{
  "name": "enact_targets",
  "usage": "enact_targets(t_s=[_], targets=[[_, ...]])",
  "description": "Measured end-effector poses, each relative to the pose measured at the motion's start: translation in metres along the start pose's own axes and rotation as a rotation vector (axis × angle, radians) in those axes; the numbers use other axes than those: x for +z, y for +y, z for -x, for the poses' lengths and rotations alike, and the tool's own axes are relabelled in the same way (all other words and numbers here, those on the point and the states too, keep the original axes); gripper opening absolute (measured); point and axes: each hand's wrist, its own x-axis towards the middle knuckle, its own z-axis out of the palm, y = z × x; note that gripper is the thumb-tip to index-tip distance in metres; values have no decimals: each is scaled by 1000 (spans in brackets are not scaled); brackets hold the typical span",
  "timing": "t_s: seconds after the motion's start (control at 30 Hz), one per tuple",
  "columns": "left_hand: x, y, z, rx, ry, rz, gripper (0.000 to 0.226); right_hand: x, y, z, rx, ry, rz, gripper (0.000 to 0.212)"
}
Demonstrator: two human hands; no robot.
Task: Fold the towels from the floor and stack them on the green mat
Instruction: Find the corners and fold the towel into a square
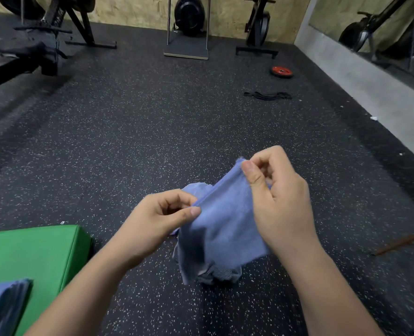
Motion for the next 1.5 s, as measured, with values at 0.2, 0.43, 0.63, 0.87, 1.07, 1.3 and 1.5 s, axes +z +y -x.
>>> enact_targets(t_s=[0.2,0.43,0.63,0.87,1.07,1.3,1.5], targets=[[-25,3,-2,21,31,58,18,-9,-2,-3,3,137,5,19],[-24,3,2,-37,-136,5,20,-7,-1,-5,1,143,35,18],[-22,3,3,-60,-153,36,28,-9,2,-5,20,154,45,19],[-26,-5,4,-145,-265,-114,22,-11,1,-4,12,144,50,18],[-35,-10,5,-156,-246,-178,18,-9,2,-1,18,126,30,17],[-28,0,7,15,-81,-321,11,12,-3,6,147,-377,-35,39],[-15,16,10,96,-104,-427,9,22,8,10,170,-619,91,28]])
